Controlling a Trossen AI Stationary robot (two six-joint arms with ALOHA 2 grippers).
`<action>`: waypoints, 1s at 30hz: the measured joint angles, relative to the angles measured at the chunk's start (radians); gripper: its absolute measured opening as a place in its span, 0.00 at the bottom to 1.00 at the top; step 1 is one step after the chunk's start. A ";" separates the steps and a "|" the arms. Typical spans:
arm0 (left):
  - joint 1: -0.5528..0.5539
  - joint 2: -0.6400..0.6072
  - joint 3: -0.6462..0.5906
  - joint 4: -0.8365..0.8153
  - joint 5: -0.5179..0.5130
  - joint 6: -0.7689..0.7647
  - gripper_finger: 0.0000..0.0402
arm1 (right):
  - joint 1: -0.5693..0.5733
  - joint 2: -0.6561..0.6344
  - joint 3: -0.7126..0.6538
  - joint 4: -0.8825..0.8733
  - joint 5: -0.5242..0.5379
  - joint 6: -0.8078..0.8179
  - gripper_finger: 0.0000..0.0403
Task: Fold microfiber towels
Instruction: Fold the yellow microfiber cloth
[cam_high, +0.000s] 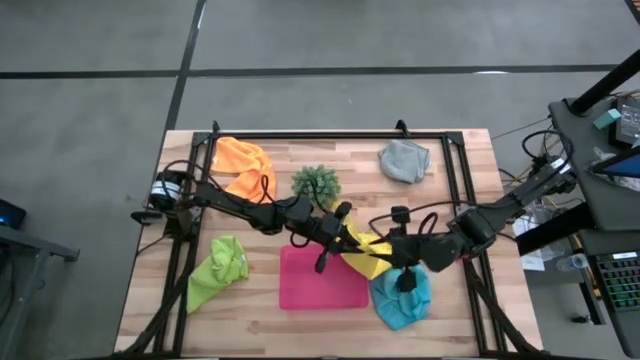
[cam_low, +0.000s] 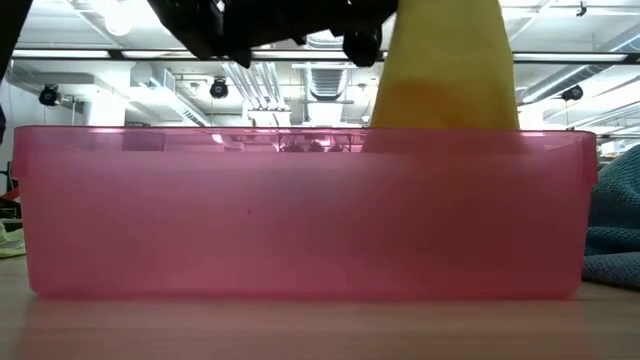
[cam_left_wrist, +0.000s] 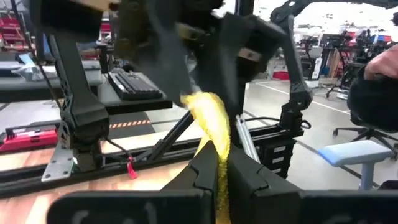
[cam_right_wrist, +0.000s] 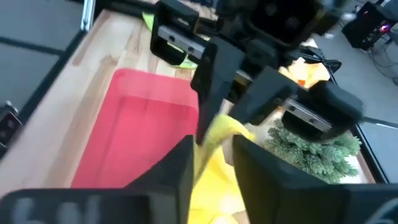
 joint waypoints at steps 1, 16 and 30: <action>0.000 -0.009 -0.001 0.002 0.000 0.001 0.00 | 0.000 -0.014 0.000 -0.008 0.001 0.012 0.33; -0.056 -0.321 -0.178 -0.413 0.060 0.046 0.00 | -0.060 -0.085 -0.204 -0.020 0.043 0.260 0.58; -0.106 -0.392 -0.303 -0.460 0.058 0.017 0.00 | -0.302 -0.021 -0.477 0.397 -0.192 0.163 0.59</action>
